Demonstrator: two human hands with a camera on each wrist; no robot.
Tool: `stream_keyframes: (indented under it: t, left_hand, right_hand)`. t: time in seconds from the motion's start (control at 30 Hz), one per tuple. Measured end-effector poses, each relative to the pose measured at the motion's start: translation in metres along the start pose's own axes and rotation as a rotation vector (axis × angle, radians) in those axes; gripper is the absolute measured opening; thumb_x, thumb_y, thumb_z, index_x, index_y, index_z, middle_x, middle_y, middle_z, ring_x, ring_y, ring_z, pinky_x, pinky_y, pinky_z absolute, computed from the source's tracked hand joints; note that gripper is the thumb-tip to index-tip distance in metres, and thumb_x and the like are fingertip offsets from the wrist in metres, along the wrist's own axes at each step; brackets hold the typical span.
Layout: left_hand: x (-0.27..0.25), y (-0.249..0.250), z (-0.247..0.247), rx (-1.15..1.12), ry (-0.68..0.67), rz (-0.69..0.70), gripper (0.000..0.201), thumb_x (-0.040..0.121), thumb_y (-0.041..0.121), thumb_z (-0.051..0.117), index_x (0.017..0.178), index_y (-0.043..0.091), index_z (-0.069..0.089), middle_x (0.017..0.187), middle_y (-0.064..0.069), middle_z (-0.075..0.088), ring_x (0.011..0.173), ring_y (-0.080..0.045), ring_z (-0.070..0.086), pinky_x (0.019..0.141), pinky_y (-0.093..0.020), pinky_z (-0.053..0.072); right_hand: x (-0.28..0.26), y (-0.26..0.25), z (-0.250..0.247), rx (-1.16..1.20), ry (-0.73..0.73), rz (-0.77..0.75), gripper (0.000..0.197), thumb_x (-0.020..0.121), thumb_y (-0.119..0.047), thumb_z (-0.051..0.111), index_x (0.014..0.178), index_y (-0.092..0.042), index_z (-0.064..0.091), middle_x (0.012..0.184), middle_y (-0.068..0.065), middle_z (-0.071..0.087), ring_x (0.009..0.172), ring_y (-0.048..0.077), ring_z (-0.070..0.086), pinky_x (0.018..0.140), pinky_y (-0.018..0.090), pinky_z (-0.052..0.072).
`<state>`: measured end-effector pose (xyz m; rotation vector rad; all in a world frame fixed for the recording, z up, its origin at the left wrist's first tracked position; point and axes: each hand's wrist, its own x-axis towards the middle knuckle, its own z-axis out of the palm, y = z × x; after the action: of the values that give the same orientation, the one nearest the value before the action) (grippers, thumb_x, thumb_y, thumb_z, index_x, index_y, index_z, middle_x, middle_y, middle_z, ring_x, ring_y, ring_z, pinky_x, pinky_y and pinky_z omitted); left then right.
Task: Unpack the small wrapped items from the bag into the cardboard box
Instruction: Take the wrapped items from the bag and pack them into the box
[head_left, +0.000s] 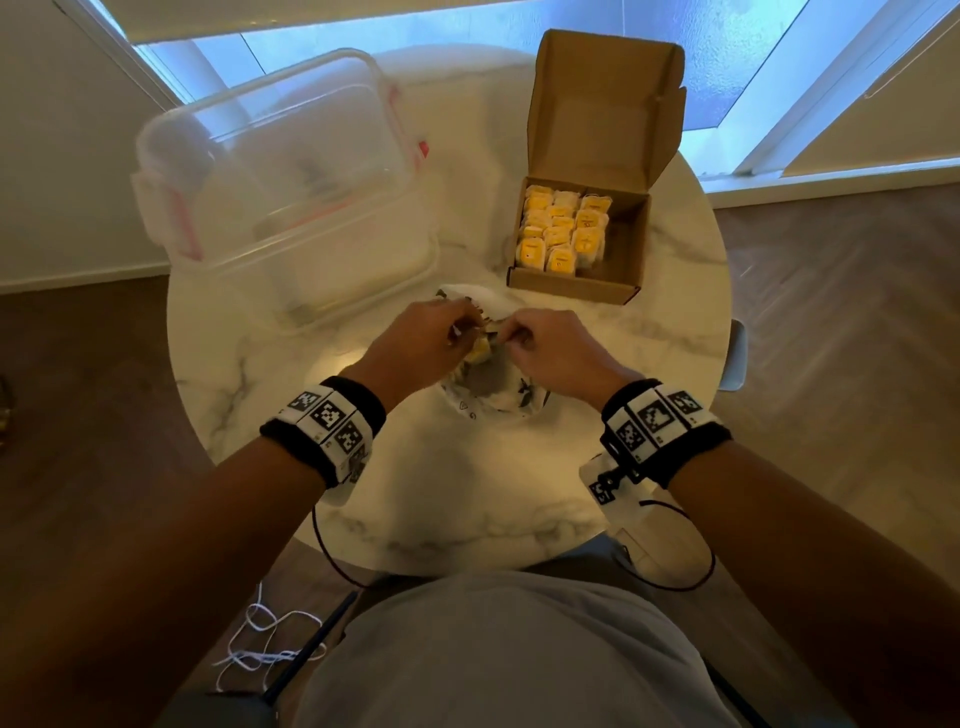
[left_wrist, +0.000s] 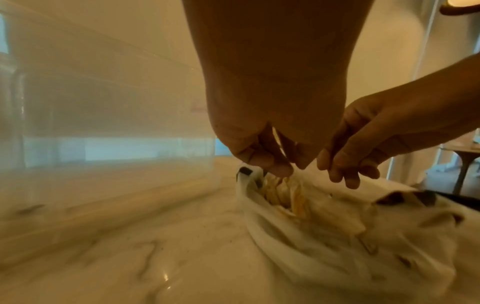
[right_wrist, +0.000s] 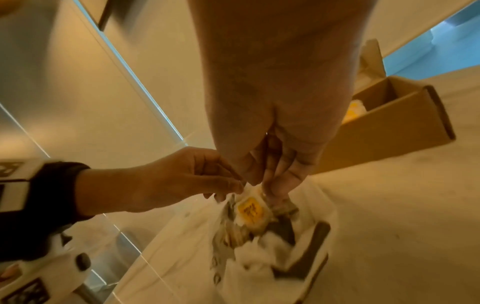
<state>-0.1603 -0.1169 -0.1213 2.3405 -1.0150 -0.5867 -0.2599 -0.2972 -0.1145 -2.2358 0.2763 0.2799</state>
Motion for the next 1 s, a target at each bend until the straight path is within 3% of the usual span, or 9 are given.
stream_keyframes:
  t: [0.2, 0.37, 0.5, 0.6, 0.73, 0.87, 1.0]
  left_hand:
    - [-0.015, 0.002, 0.017, 0.089, -0.048, -0.077, 0.031, 0.085, 0.018, 0.07, 0.114, 0.018, 0.06, 0.11, -0.008, 0.064, 0.091, -0.026, 0.062, 0.074, -0.031, 0.048]
    - [-0.019, 0.008, 0.011, -0.003, -0.041, -0.019, 0.032, 0.087, 0.013, 0.067, 0.117, 0.019, 0.06, 0.102, -0.002, 0.07, 0.083, -0.017, 0.061, 0.071, -0.028, 0.05]
    - [-0.022, 0.008, -0.003, -0.029, -0.038, 0.031, 0.03, 0.089, 0.018, 0.068, 0.118, 0.022, 0.06, 0.092, 0.01, 0.065, 0.076, -0.012, 0.058, 0.066, -0.023, 0.045]
    - [-0.022, 0.001, -0.007, -0.03, -0.054, -0.003, 0.028, 0.089, 0.022, 0.069, 0.115, 0.024, 0.059, 0.094, 0.01, 0.066, 0.075, -0.012, 0.061, 0.067, -0.023, 0.044]
    - [-0.024, -0.008, -0.009, 0.217, -0.179, -0.021, 0.032, 0.086, 0.014, 0.064, 0.117, 0.02, 0.062, 0.111, -0.003, 0.068, 0.098, -0.027, 0.064, 0.08, -0.038, 0.052]
    - [-0.025, -0.011, -0.006, 0.486, -0.232, 0.0, 0.036, 0.093, 0.019, 0.056, 0.128, 0.023, 0.061, 0.134, -0.004, 0.055, 0.116, -0.032, 0.052, 0.095, -0.044, 0.042]
    - [-0.022, -0.015, 0.001, 0.511, -0.216, -0.034, 0.037, 0.098, 0.027, 0.054, 0.134, 0.023, 0.058, 0.144, -0.005, 0.047, 0.126, -0.032, 0.046, 0.104, -0.046, 0.038]
  right_hand:
    - [-0.013, 0.001, 0.025, -0.018, 0.047, 0.1, 0.019, 0.091, -0.012, 0.058, 0.105, -0.012, 0.07, 0.1, 0.007, 0.072, 0.091, 0.022, 0.066, 0.074, 0.018, 0.042]
    - [-0.019, -0.006, 0.029, -0.049, 0.073, 0.07, 0.036, 0.086, -0.01, 0.066, 0.121, -0.006, 0.064, 0.117, 0.013, 0.065, 0.106, 0.027, 0.059, 0.083, 0.021, 0.039]
    - [-0.022, -0.011, 0.034, -0.066, 0.14, 0.046, 0.013, 0.088, -0.011, 0.065, 0.097, -0.005, 0.071, 0.101, 0.013, 0.068, 0.094, 0.029, 0.062, 0.077, 0.029, 0.046]
    - [-0.025, -0.014, 0.038, -0.064, 0.163, 0.045, 0.013, 0.091, -0.015, 0.064, 0.089, -0.004, 0.07, 0.092, 0.012, 0.07, 0.084, 0.028, 0.063, 0.075, 0.036, 0.049]
    - [-0.025, -0.008, 0.042, -0.079, 0.158, 0.08, 0.015, 0.094, -0.021, 0.063, 0.09, -0.008, 0.07, 0.092, 0.01, 0.071, 0.084, 0.025, 0.062, 0.073, 0.029, 0.045]
    - [-0.026, -0.002, 0.043, -0.084, 0.141, 0.106, 0.015, 0.096, -0.021, 0.061, 0.089, -0.009, 0.068, 0.09, 0.01, 0.07, 0.083, 0.025, 0.061, 0.07, 0.028, 0.042]
    - [-0.027, 0.002, 0.042, -0.081, 0.141, 0.114, 0.015, 0.096, -0.02, 0.061, 0.088, -0.009, 0.068, 0.089, 0.01, 0.069, 0.082, 0.026, 0.06, 0.068, 0.028, 0.041]
